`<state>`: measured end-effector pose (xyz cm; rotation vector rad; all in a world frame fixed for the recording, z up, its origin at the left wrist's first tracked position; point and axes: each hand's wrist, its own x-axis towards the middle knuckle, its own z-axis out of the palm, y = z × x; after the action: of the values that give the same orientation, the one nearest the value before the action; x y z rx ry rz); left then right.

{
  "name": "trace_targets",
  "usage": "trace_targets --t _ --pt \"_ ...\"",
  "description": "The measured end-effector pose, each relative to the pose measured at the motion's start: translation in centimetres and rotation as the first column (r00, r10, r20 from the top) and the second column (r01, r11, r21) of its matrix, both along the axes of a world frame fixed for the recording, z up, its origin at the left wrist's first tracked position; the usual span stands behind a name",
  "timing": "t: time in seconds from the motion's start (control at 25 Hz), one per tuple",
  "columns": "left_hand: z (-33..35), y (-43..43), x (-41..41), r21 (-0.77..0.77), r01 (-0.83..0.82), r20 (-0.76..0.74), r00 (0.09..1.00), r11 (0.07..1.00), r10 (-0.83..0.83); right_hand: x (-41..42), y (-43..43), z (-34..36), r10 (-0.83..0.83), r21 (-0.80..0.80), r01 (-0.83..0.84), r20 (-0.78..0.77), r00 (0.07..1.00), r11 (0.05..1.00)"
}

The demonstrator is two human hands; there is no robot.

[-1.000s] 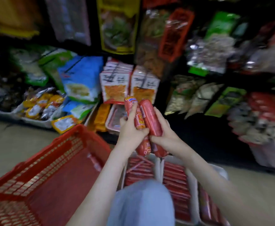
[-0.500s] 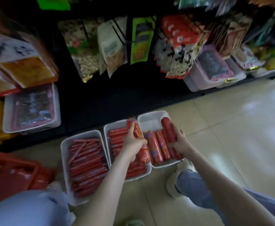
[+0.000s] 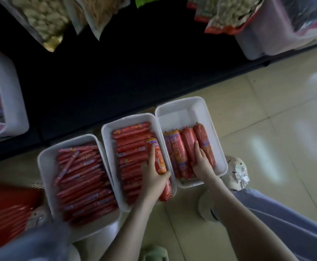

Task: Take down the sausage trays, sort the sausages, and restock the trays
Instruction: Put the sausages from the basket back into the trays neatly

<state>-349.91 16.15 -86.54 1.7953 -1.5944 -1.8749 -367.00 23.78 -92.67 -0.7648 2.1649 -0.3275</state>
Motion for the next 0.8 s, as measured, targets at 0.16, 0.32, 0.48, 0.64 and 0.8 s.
trace_targets --t 0.16,0.32,0.48,0.64,0.8 --pt "-1.2 1.7 -1.4 0.023 0.037 -0.023 0.999 0.999 -0.037 0.0 0.5 0.4 -0.033 0.002 0.033 0.064 0.997 0.999" --pt "-1.3 2.4 -2.5 -0.055 0.108 -0.054 0.992 0.993 -0.111 2.5 -0.2 3.3 -0.046 -0.081 0.069 0.251 0.967 0.994" --pt "-1.8 3.0 -2.9 -0.039 0.087 -0.17 0.981 0.995 -0.092 3.7 -0.8 5.9 -0.158 -0.122 0.35 0.724 0.671 0.929" --pt "-1.5 3.2 -4.0 0.004 0.213 -0.242 0.948 0.977 -0.206 1.4 -1.3 6.0 -0.259 -0.212 0.465 0.604 0.754 0.859" --pt "-2.1 1.8 -4.8 -0.281 0.461 0.209 0.885 0.842 -0.415 -2.2 -1.6 3.3 -0.239 -0.286 0.222 -0.023 0.971 0.932"
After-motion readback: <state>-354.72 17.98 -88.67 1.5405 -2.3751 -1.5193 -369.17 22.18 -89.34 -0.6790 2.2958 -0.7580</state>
